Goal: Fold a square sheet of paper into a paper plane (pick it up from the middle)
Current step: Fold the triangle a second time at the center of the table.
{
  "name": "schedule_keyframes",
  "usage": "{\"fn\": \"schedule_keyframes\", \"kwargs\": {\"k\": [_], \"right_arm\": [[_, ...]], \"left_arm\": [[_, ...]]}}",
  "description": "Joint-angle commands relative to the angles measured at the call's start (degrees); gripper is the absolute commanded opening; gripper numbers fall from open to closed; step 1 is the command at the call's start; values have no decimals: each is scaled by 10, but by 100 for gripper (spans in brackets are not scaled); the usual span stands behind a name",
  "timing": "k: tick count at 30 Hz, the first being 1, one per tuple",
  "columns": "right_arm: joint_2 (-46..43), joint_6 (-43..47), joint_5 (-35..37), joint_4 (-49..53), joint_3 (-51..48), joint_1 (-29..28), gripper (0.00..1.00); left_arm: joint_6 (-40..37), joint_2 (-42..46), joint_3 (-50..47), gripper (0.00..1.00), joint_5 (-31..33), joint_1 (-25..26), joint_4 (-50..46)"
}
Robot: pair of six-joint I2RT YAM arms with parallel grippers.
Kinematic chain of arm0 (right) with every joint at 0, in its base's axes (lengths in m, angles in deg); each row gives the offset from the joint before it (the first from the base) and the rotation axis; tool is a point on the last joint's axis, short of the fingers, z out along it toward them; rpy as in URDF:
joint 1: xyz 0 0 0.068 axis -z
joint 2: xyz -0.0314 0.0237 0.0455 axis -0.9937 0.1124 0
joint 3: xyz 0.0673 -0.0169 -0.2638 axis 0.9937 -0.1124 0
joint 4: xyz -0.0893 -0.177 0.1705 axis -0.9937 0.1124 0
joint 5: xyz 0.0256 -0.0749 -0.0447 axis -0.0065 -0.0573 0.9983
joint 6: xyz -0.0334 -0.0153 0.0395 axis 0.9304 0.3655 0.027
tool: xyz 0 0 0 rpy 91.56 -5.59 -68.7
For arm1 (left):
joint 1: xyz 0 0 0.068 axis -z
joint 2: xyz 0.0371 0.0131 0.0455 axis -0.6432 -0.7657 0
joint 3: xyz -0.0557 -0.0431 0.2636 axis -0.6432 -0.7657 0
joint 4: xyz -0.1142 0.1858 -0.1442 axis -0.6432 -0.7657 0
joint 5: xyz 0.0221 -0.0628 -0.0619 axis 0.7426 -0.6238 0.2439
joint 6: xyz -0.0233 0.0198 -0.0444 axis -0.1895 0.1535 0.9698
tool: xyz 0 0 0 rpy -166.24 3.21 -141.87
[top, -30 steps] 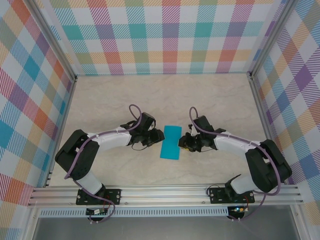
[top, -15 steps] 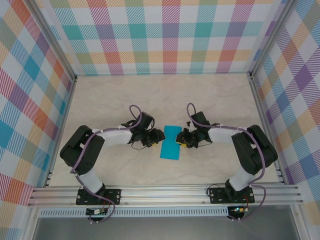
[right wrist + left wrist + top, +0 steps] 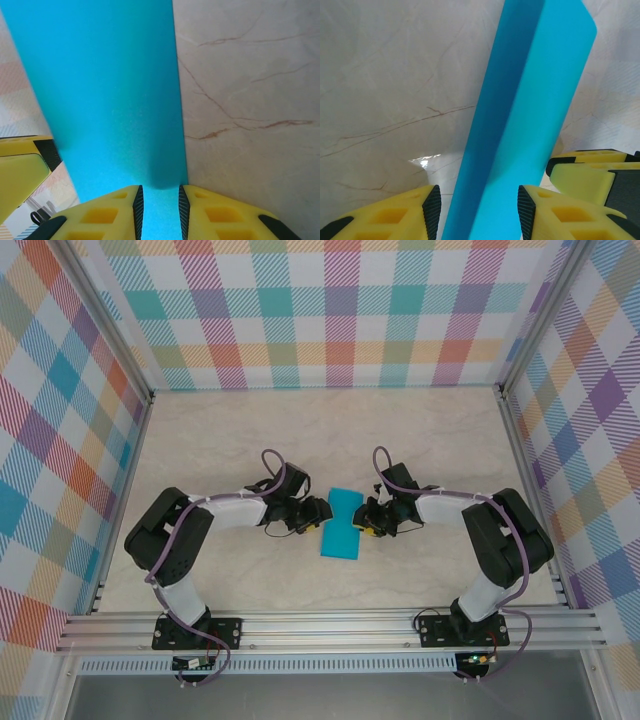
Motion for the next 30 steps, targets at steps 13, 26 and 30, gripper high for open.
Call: {"fn": "schedule_keyframes", "kwargs": {"k": [13, 26, 30], "right_arm": [[-2, 11, 5, 5, -9, 6, 27], [-7, 13, -3, -2, -12, 9, 28], [-43, 35, 10, 39, 4, 6, 33]], "left_arm": [[-5, -34, 23, 46, -55, -5, 30], [3, -38, 26, 31, -78, -2, 58], [10, -30, 25, 27, -69, -2, 53]]}}
